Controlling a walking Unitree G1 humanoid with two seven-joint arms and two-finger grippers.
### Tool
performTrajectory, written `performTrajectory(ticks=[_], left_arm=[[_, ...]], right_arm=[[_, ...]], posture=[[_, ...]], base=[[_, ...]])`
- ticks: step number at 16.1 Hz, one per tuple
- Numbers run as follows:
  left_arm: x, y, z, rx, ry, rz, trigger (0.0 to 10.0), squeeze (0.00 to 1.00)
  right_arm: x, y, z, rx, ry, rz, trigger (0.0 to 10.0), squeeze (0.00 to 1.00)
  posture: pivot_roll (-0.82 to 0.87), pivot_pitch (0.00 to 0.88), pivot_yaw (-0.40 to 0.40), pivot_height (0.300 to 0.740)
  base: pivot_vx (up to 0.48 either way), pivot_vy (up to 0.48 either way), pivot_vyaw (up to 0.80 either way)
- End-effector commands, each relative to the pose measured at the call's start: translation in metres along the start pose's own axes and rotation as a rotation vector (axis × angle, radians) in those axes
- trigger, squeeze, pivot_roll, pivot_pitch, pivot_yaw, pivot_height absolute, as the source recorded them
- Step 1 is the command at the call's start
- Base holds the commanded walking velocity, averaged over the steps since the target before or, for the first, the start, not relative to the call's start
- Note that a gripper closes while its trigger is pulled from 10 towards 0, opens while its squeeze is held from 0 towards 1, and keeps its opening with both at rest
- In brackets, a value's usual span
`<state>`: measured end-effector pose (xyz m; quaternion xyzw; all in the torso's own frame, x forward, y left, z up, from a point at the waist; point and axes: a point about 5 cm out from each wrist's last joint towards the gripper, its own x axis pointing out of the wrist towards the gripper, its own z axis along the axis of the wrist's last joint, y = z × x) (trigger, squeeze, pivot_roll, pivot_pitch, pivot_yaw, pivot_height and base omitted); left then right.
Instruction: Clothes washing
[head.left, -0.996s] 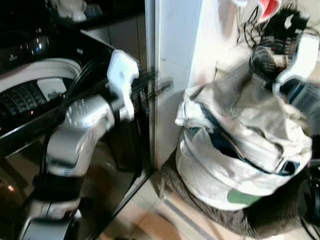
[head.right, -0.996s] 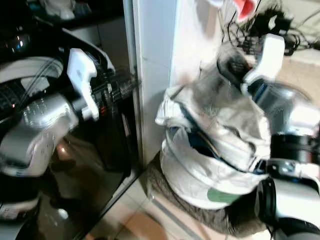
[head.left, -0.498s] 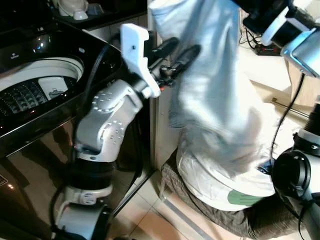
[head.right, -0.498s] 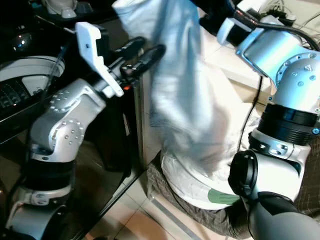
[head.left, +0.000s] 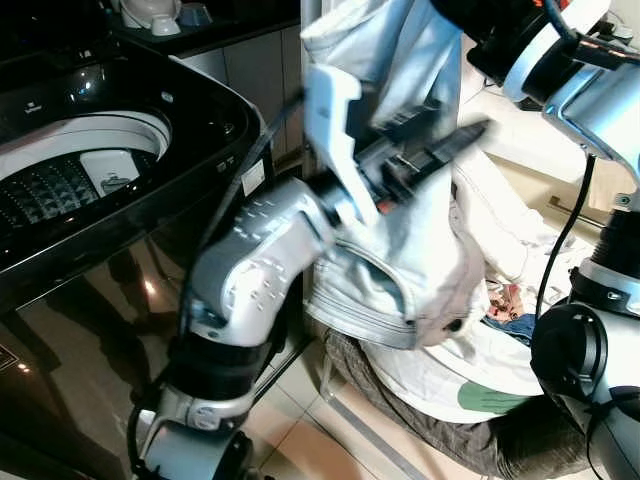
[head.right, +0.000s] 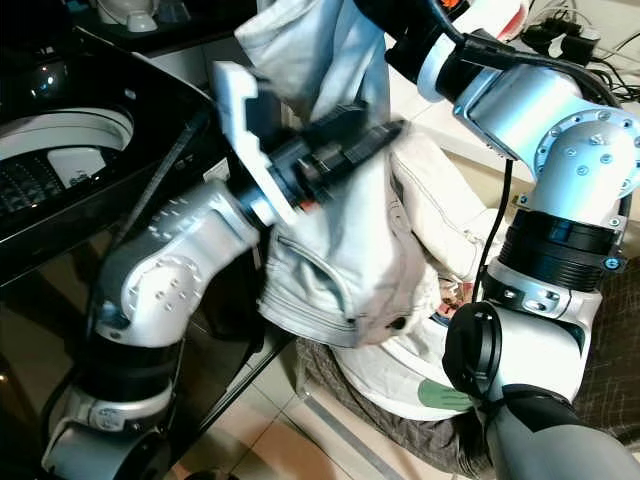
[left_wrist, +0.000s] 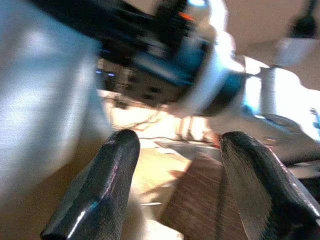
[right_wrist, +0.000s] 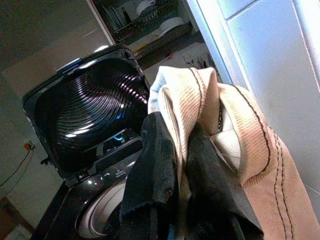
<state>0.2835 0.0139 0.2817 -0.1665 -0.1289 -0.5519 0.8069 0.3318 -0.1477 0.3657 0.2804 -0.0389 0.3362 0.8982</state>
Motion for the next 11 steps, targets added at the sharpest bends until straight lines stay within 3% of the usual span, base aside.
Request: performTrajectory(ticks=[1,7,8,9,10,11], left_arm=[[0.001,-0.003,-0.005,0.025,0.036,-0.006,10.0,0.00],[0.006,0.023,-0.028,0.409,0.268,0.232,10.0,0.00],[0.005,0.033,-0.025,0.471,0.259,0.331,10.0,0.00],[0.004,0.035,-0.024,0.486,0.253,0.355,10.0,0.00],[0.002,0.036,-0.018,0.467,0.212,0.351,10.0,1.00],[0.002,0.034,-0.017,0.447,0.193,0.327,10.0,1.00]], right_arm=[[-0.002,0.002,0.004,-0.010,-0.025,-0.003,0.0,0.00],[0.003,0.011,-0.002,0.001,-0.010,0.015,0.0,0.00],[0.003,0.013,-0.004,0.002,-0.007,0.018,0.0,0.00],[0.003,0.013,-0.004,0.002,-0.006,0.019,0.0,0.00],[0.003,0.014,-0.005,-0.001,-0.006,0.014,0.0,0.00],[0.003,0.014,-0.005,-0.001,-0.006,0.012,0.0,0.00]], posture=[[-0.06,0.000,-0.019,0.740],[-0.06,0.000,-0.025,0.740],[-0.06,0.000,-0.024,0.740],[-0.06,0.000,-0.024,0.740],[-0.05,0.000,-0.024,0.740],[-0.05,0.000,-0.024,0.740]], base=[[0.000,0.000,0.00],[0.000,0.000,0.00],[0.000,0.000,0.00],[0.000,0.000,0.00],[0.000,0.000,0.00],[0.000,0.000,0.00]])
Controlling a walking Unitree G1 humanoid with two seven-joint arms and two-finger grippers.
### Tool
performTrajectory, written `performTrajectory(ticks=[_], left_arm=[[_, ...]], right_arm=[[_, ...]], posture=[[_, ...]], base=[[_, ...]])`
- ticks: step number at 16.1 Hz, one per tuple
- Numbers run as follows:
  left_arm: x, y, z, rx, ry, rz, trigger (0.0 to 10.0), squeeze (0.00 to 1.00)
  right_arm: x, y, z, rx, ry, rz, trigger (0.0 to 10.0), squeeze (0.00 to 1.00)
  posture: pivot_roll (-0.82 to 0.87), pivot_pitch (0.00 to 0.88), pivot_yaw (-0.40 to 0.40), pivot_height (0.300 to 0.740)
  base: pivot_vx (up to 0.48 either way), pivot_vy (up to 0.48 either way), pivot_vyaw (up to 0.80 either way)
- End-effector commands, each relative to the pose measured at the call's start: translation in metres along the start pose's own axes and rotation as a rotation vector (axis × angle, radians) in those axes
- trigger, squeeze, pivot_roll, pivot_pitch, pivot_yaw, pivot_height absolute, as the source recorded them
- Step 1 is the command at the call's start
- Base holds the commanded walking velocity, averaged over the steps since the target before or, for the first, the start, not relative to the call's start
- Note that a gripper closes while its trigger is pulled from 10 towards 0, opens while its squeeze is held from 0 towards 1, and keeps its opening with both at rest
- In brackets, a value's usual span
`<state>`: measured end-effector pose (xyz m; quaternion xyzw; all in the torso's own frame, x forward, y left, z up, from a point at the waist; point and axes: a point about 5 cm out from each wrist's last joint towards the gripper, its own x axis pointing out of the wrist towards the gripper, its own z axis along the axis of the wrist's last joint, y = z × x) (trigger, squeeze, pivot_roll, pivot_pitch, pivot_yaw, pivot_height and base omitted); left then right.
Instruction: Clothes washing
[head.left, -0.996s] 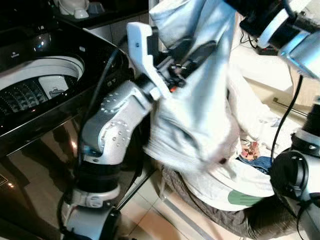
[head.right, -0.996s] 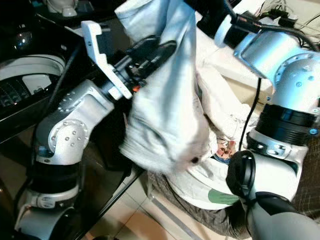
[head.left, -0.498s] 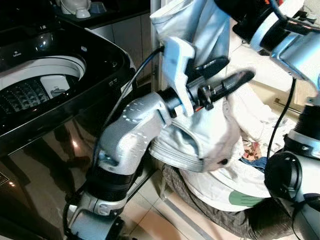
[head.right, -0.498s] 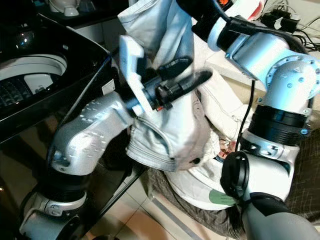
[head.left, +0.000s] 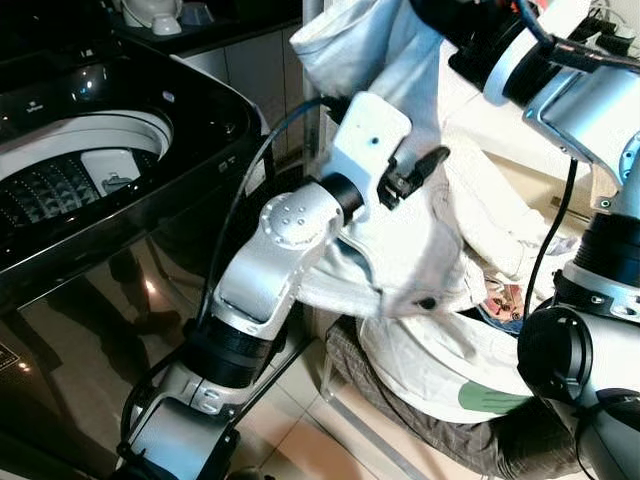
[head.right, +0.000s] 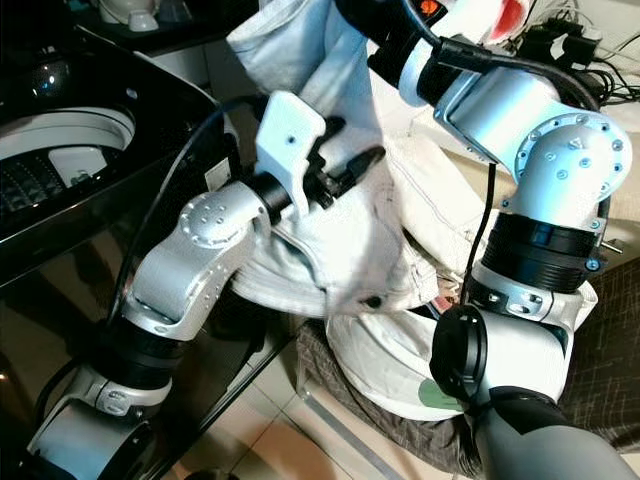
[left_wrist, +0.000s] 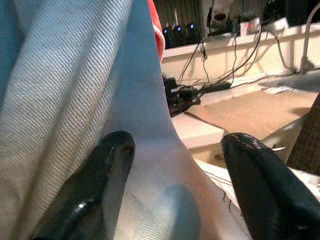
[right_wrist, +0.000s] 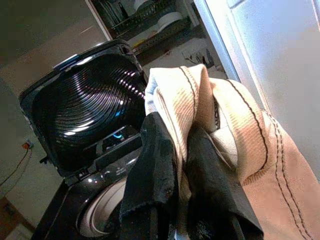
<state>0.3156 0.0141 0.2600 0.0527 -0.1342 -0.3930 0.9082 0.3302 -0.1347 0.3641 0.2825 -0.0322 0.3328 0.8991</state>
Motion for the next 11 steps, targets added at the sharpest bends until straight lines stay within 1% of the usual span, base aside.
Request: performTrajectory(ticks=[1,2,3,4,5,6,7,8,9,10,11], left_arm=[[-0.006,-0.004,0.007,-0.046,-0.055,-0.068,10.0,1.00],[-0.017,-0.014,0.014,-0.119,-0.124,-0.205,10.0,1.00],[-0.029,-0.021,0.020,-0.175,-0.175,-0.311,10.0,1.00],[-0.036,-0.019,0.020,-0.192,-0.176,-0.335,10.0,1.00],[-0.041,-0.016,0.019,-0.197,-0.175,-0.335,10.0,1.00],[-0.045,-0.002,0.019,-0.177,-0.182,-0.259,10.0,1.00],[-0.044,0.002,0.020,-0.164,-0.189,-0.225,10.0,1.00],[-0.041,0.014,0.021,-0.104,-0.191,-0.116,10.0,1.00],[-0.036,0.025,0.022,-0.022,-0.187,-0.004,10.0,1.00],[-0.029,0.032,0.018,0.028,-0.144,0.076,10.0,1.00],[-0.023,0.033,0.015,0.035,-0.106,0.112,10.0,1.00]], right_arm=[[-0.003,0.005,0.003,-0.013,-0.015,0.014,0.0,0.00],[-0.003,0.004,0.003,-0.016,-0.015,0.007,0.0,0.00],[-0.004,0.003,0.003,-0.020,-0.016,0.001,0.0,0.00],[-0.005,0.002,0.004,-0.023,-0.016,-0.003,0.0,0.00],[-0.005,0.002,0.004,-0.023,-0.016,-0.005,0.0,0.00],[-0.005,0.001,0.005,-0.025,-0.016,-0.009,0.0,0.00],[-0.006,0.000,0.005,-0.026,-0.015,-0.008,0.0,0.00],[-0.006,0.000,0.005,-0.030,-0.012,-0.006,0.0,0.00],[-0.005,0.000,0.005,-0.033,-0.007,-0.001,0.0,0.00],[-0.005,0.001,0.004,-0.034,-0.003,0.004,0.0,0.00],[-0.004,0.002,0.003,-0.034,0.000,0.010,0.0,0.00]], posture=[[-0.06,0.000,-0.023,0.740],[-0.06,0.000,-0.022,0.740],[-0.06,0.000,-0.023,0.740],[-0.06,0.000,-0.023,0.740],[-0.06,0.000,-0.023,0.740],[-0.05,0.000,-0.029,0.740],[-0.05,0.000,-0.033,0.740],[-0.05,0.000,-0.034,0.740],[-0.05,0.000,-0.034,0.740],[-0.05,0.000,-0.036,0.740],[-0.05,0.000,-0.035,0.740]], base=[[0.000,0.000,0.00],[0.000,0.000,0.00],[0.000,0.000,0.00],[0.000,0.000,0.00],[0.000,0.000,0.00],[0.000,0.000,0.00],[0.000,0.000,0.00],[0.000,0.000,0.00],[0.000,0.000,0.00],[0.000,0.000,0.00],[0.000,0.000,0.00]])
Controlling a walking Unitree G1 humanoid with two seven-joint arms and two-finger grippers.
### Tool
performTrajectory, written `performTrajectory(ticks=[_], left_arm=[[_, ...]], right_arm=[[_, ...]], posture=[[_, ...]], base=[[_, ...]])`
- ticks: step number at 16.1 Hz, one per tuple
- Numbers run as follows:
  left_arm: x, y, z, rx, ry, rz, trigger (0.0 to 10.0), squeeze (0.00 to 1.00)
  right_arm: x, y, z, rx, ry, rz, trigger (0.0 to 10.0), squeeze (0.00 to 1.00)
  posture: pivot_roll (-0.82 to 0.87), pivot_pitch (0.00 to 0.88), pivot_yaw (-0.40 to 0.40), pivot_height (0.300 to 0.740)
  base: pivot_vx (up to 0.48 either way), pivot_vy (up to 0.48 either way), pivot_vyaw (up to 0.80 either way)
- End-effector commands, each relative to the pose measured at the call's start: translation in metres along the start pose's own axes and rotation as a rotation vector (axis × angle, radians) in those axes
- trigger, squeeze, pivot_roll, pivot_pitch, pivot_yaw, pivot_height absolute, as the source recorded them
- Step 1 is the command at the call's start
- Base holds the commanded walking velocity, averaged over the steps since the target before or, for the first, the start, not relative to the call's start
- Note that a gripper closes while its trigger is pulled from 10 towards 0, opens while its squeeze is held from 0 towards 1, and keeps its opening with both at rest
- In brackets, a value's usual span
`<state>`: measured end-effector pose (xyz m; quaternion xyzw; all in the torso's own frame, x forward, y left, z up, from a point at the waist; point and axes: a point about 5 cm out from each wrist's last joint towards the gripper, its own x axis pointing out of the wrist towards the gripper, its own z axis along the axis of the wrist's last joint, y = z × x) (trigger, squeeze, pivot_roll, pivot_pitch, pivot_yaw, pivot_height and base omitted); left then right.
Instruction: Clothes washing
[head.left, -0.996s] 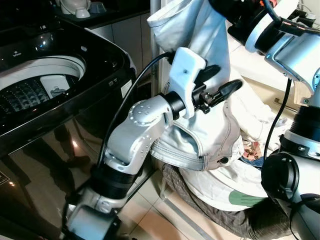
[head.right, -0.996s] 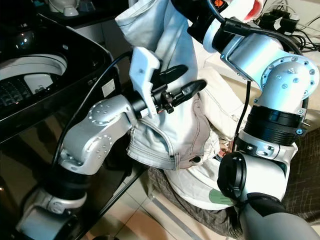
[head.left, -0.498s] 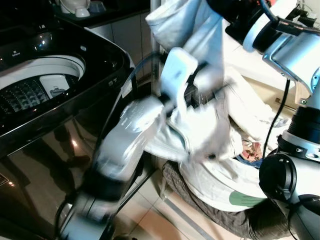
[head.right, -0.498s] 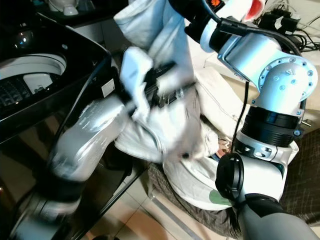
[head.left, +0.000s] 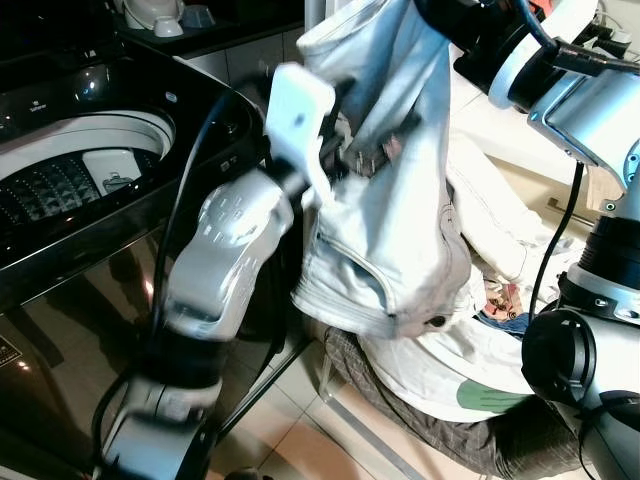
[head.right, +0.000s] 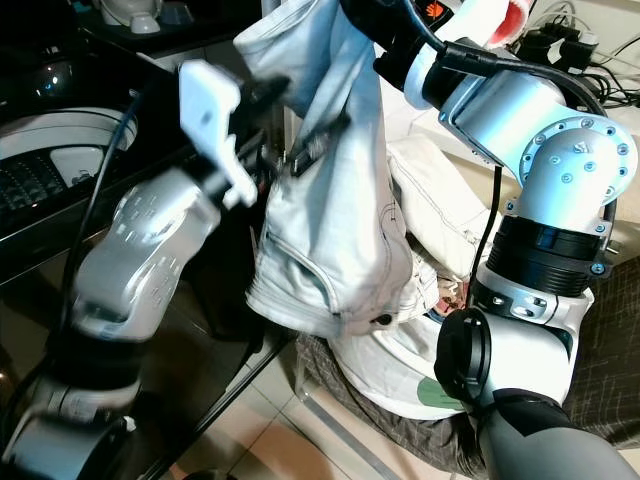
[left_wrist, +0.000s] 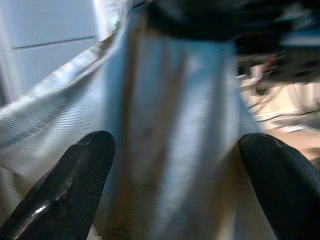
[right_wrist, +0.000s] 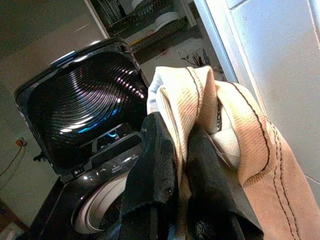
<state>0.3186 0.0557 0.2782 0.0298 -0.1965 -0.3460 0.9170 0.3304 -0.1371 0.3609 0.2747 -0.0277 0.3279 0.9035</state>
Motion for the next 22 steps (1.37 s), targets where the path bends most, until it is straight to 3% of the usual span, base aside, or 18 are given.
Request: performTrajectory(ticks=[1,4,6,8,9,10,11,22], left_arm=[[0.005,-0.004,-0.005,-0.001,0.029,0.007,10.0,1.00],[0.014,-0.025,-0.009,-0.375,-0.019,-0.069,10.0,1.00],[0.015,-0.026,-0.010,-0.384,-0.018,-0.064,10.0,1.00],[0.016,-0.029,-0.017,-0.327,0.026,-0.069,10.0,1.00],[0.017,-0.031,-0.021,-0.310,0.055,-0.072,10.0,0.38],[0.017,-0.031,-0.023,-0.303,0.067,-0.069,10.0,0.11],[0.017,-0.029,-0.029,-0.281,0.109,-0.038,0.0,0.00],[0.014,-0.013,-0.028,-0.291,0.089,0.004,0.0,0.00]], right_arm=[[-0.001,0.006,0.004,-0.021,-0.010,0.026,0.0,0.00],[-0.002,0.006,0.004,-0.022,-0.012,0.018,0.0,0.00],[-0.002,0.005,0.004,-0.023,-0.013,0.014,0.0,0.00],[-0.002,0.005,0.003,-0.022,-0.012,0.015,0.0,0.00],[-0.002,0.006,0.002,-0.024,-0.007,0.019,0.0,0.00],[-0.002,0.006,0.002,-0.025,-0.005,0.020,0.0,0.00],[-0.001,0.007,0.001,-0.026,-0.001,0.025,0.0,0.00],[-0.001,0.009,-0.004,-0.030,0.000,0.024,0.0,0.00]], posture=[[-0.05,0.000,-0.035,0.740],[-0.06,0.000,-0.020,0.740],[-0.06,0.000,-0.019,0.740],[-0.06,0.000,-0.019,0.740],[-0.06,0.000,-0.020,0.740],[-0.06,0.000,-0.020,0.740],[-0.06,0.000,-0.020,0.740],[-0.06,0.000,-0.016,0.740]], base=[[0.000,0.000,0.00],[0.000,0.000,0.00],[0.000,0.000,0.00],[0.000,0.000,0.00],[0.000,0.000,0.00],[0.000,0.000,0.00],[0.000,0.000,0.00],[0.000,0.000,0.00]])
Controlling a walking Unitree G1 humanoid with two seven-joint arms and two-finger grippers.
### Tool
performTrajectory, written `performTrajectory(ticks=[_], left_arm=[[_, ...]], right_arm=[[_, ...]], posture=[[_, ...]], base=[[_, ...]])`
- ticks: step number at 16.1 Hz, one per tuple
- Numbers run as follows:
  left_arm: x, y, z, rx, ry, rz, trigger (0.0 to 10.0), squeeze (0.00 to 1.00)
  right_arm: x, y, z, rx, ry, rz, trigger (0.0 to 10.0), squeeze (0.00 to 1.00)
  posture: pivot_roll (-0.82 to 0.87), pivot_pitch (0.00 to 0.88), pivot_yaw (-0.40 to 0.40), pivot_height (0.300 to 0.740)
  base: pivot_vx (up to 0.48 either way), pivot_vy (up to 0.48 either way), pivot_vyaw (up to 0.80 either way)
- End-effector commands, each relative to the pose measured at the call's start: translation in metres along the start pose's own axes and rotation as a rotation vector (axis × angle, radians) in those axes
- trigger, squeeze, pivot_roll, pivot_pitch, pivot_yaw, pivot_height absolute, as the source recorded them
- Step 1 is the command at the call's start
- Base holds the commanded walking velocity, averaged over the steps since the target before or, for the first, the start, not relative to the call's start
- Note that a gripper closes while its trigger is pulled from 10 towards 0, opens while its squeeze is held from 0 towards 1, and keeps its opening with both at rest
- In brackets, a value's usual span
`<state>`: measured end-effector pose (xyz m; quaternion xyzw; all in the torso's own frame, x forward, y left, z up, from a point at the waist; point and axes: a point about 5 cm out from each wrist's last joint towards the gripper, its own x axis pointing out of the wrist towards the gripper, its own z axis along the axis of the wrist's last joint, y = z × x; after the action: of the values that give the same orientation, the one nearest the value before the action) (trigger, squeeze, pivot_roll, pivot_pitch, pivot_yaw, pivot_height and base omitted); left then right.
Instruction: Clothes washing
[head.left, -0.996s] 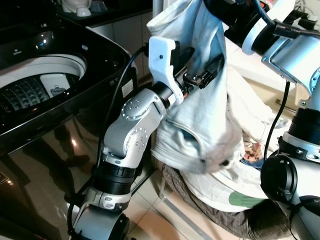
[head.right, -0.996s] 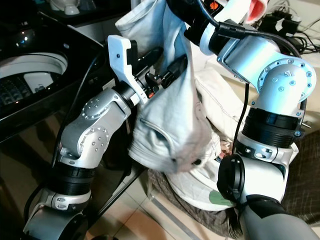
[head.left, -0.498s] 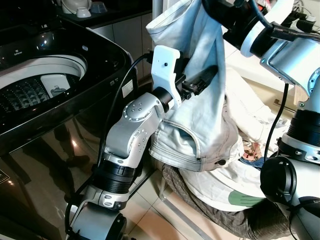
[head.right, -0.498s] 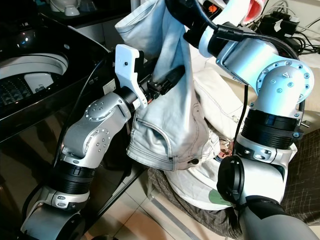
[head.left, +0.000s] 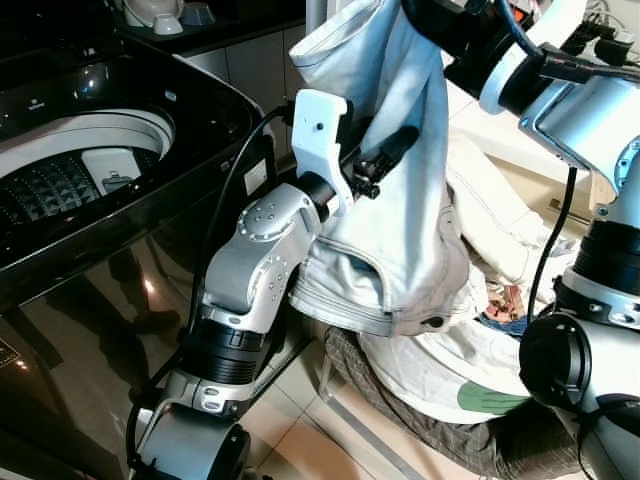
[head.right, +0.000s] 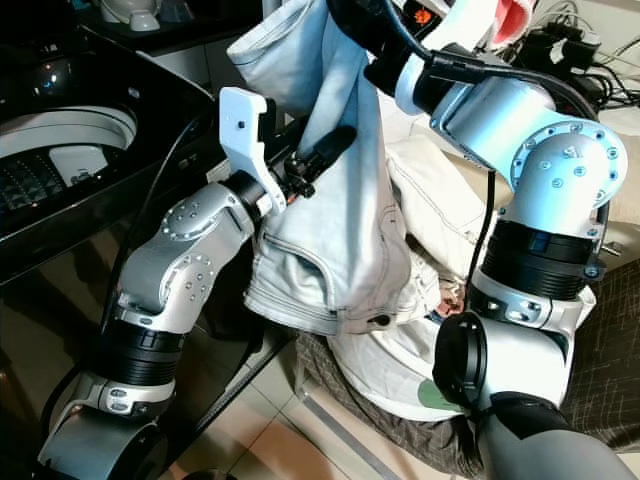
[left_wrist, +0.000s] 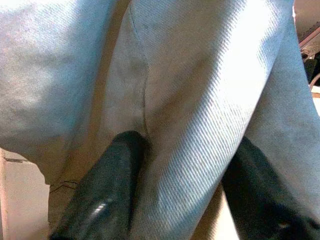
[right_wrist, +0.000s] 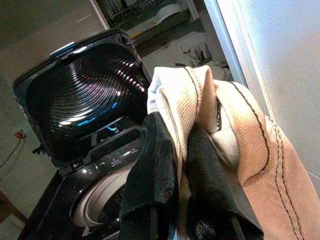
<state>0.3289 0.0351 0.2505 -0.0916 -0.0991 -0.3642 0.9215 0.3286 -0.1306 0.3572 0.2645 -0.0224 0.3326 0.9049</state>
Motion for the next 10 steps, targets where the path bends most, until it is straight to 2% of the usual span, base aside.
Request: performTrajectory(ticks=[1,7,8,9,10], left_arm=[[0.0021,0.0009,0.0035,0.008,-0.007,-0.008,0.0,0.00],[0.0012,0.0031,0.0053,0.012,-0.011,-0.013,0.0,0.00],[0.0009,0.0047,0.0061,0.016,-0.013,-0.009,0.0,0.00],[0.0006,0.0067,0.0070,0.018,-0.016,-0.001,0.0,0.00],[-0.0004,0.0098,0.0088,0.021,-0.021,0.011,0.0,0.00]], right_arm=[[-0.0024,0.0053,0.0024,-0.015,-0.019,0.018,0.0,0.00],[-0.0045,0.0054,0.0005,-0.026,-0.020,0.007,0.0,0.00],[-0.0047,0.0053,0.0003,-0.027,-0.020,0.005,0.2,0.00],[-0.0048,0.0053,0.0005,-0.037,-0.020,0.006,2.0,0.00],[-0.0051,0.0052,-0.0002,-0.054,-0.018,0.009,10.0,0.00]], posture=[[-0.06,0.000,-0.013,0.740],[-0.06,0.000,-0.008,0.740],[-0.06,0.000,-0.009,0.740],[-0.06,0.000,-0.009,0.740],[-0.06,0.000,-0.009,0.740]], base=[[0.000,0.000,0.00],[0.000,0.000,0.00],[0.000,0.000,0.00],[0.000,0.000,0.00],[0.000,0.000,0.00]])
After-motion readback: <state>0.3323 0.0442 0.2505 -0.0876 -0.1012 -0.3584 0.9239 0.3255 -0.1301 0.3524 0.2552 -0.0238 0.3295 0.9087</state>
